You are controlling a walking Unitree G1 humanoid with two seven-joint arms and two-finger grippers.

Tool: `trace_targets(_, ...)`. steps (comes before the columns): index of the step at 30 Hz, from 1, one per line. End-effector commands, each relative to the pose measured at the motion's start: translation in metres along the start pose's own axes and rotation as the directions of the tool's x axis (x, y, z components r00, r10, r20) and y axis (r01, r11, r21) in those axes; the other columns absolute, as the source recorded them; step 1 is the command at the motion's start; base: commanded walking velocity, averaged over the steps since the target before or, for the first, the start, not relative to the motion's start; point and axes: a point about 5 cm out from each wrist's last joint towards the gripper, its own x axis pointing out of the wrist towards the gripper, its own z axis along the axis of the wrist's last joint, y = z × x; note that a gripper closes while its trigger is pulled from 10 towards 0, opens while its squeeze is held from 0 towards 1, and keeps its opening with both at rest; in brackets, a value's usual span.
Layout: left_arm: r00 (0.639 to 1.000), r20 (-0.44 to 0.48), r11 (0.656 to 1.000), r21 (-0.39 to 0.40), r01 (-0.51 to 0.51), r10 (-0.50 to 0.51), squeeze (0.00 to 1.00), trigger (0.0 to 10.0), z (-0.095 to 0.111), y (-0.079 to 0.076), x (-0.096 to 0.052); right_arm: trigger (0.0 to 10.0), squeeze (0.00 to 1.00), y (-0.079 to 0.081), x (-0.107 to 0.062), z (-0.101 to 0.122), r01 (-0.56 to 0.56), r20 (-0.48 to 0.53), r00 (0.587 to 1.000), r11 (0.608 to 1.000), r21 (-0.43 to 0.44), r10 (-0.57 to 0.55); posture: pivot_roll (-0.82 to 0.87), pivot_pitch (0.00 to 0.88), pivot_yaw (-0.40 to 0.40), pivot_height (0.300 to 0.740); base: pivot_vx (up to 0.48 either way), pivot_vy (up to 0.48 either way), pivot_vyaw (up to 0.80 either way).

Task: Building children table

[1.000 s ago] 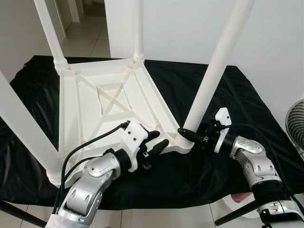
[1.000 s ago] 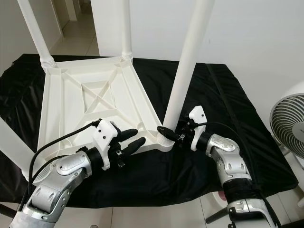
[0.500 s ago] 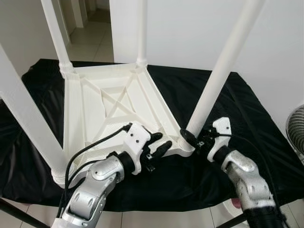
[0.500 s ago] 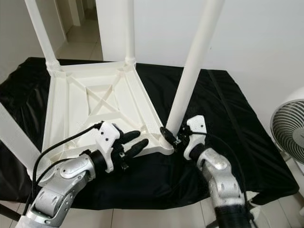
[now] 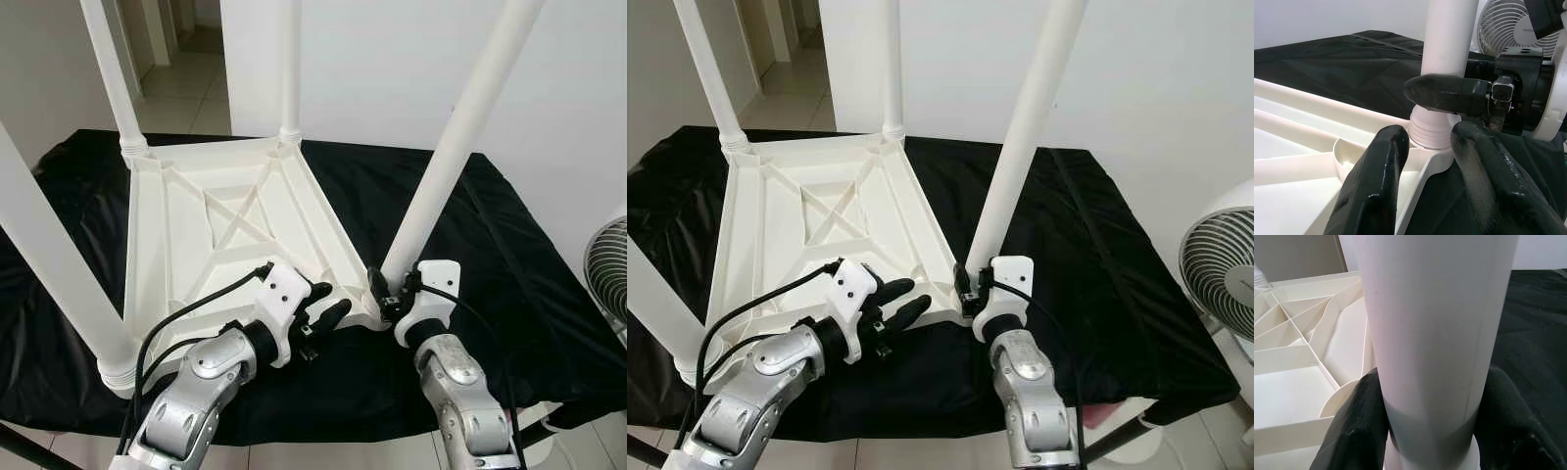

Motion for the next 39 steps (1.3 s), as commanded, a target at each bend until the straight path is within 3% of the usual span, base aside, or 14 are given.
trace_targets(1, 0.999, -0.023, 1.000, -0.002, -0.031, 0.031, 0.00, 10.0, -0.004, 0.000, 0.001, 10.0, 0.00, -0.004, -0.004, -0.004, 0.021, -0.021, 1.000, 1.000, 0.017, -0.021, -0.02, 0.033, -0.019, 0.740, 0.000, 0.000, 0.00)
trace_targets(3, 0.999, -0.023, 1.000, 0.000, -0.031, 0.031, 0.00, 10.0, -0.004, 0.000, 0.001, 10.0, 0.00, -0.004, -0.004, -0.004, 0.021, -0.018, 1.000, 1.000, 0.018, -0.021, -0.02, 0.033, -0.019, 0.740, 0.000, 0.000, 0.00)
trace_targets(4, 0.999, -0.025, 0.999, 0.001, -0.033, 0.033, 0.00, 10.0, -0.004, 0.001, 0.001, 10.0, 1.00, -0.006, -0.003, -0.002, -0.006, -0.012, 1.000, 1.000, 0.018, 0.007, -0.02, 0.032, -0.019, 0.740, 0.000, 0.000, 0.00)
trace_targets(7, 0.999, -0.025, 0.999, 0.002, -0.034, 0.034, 0.00, 10.0, -0.003, 0.001, 0.003, 10.0, 1.00, -0.008, 0.003, 0.005, -0.178, 0.007, 0.984, 0.984, -0.025, 0.178, -0.02, 0.032, -0.023, 0.740, 0.000, 0.000, 0.00)
trace_targets(8, 0.999, -0.024, 0.999, 0.003, -0.033, 0.033, 0.00, 10.0, -0.003, 0.001, 0.004, 10.0, 0.00, -0.010, 0.006, 0.009, -0.271, 0.006, 0.962, 0.961, -0.057, 0.271, -0.01, 0.032, -0.028, 0.740, 0.000, 0.000, 0.00)
trace_targets(10, 0.999, -0.024, 0.999, 0.003, -0.033, 0.033, 0.00, 10.0, -0.003, 0.001, 0.004, 10.0, 0.00, -0.010, 0.006, 0.009, -0.271, 0.006, 0.962, 0.961, -0.057, 0.271, -0.01, 0.032, -0.028, 0.740, 0.000, 0.000, 0.00)
trace_targets(12, 0.999, -0.027, 0.999, 0.017, -0.029, 0.029, 0.00, 10.0, -0.003, 0.000, 0.003, 10.0, 0.00, -0.016, 0.013, 0.015, -0.416, -0.004, 0.908, 0.901, -0.119, 0.419, 0.00, 0.033, -0.035, 0.740, 0.000, 0.000, 0.00)
trace_targets(22, 0.999, -0.040, 1.000, 0.024, -0.019, 0.020, 0.00, 10.0, -0.003, 0.004, 0.000, 10.0, 0.00, -0.025, 0.025, 0.014, -0.541, -0.037, 0.839, 0.822, -0.178, 0.543, 0.00, 0.039, -0.042, 0.740, 0.000, 0.000, 0.00)
trace_targets(24, 0.999, -0.048, 0.999, 0.038, -0.007, 0.009, 0.00, 10.0, -0.003, 0.004, -0.001, 10.0, 0.00, -0.026, 0.029, 0.008, -0.611, -0.074, 0.791, 0.775, -0.163, 0.607, 0.01, 0.037, -0.046, 0.740, 0.000, 0.000, 0.00)
trace_targets(29, 0.999, -0.052, 0.999, 0.031, 0.010, -0.008, 0.00, 10.0, -0.004, 0.001, 0.000, 10.0, 0.00, -0.028, 0.030, -0.002, -0.680, -0.127, 0.733, 0.715, -0.162, 0.668, 0.02, 0.037, -0.047, 0.740, 0.000, 0.000, 0.00)
trace_targets(30, 0.998, -0.057, 1.000, 0.025, 0.006, -0.005, 0.00, 10.0, -0.006, 0.000, 0.000, 3.3, 0.00, -0.029, 0.031, -0.005, -0.685, -0.140, 0.728, 0.711, -0.155, 0.671, 0.02, 0.038, -0.047, 0.740, 0.000, 0.000, 0.00)
trace_targets(33, 0.998, -0.060, 1.000, 0.022, 0.003, -0.002, 0.00, 10.0, -0.007, 0.000, 0.001, 3.3, 0.00, -0.030, 0.032, -0.006, -0.690, -0.146, 0.724, 0.708, -0.150, 0.674, 0.02, 0.038, -0.047, 0.740, 0.000, 0.000, 0.00)
trace_targets(34, 0.998, -0.065, 1.000, 0.026, -0.001, 0.003, 0.00, 10.0, -0.009, 0.000, 0.002, 0.0, 0.00, -0.032, 0.033, -0.009, -0.683, -0.153, 0.730, 0.717, -0.137, 0.666, 0.02, 0.036, -0.052, 0.740, 0.000, 0.000, 0.00)
trace_targets(39, 0.998, -0.068, 1.000, 0.024, -0.008, 0.009, 0.00, 10.0, -0.011, -0.001, 0.004, 0.0, 0.00, -0.036, 0.036, -0.012, -0.658, -0.156, 0.751, 0.745, -0.109, 0.641, 0.02, 0.036, -0.056, 0.740, 0.000, 0.000, 0.00)
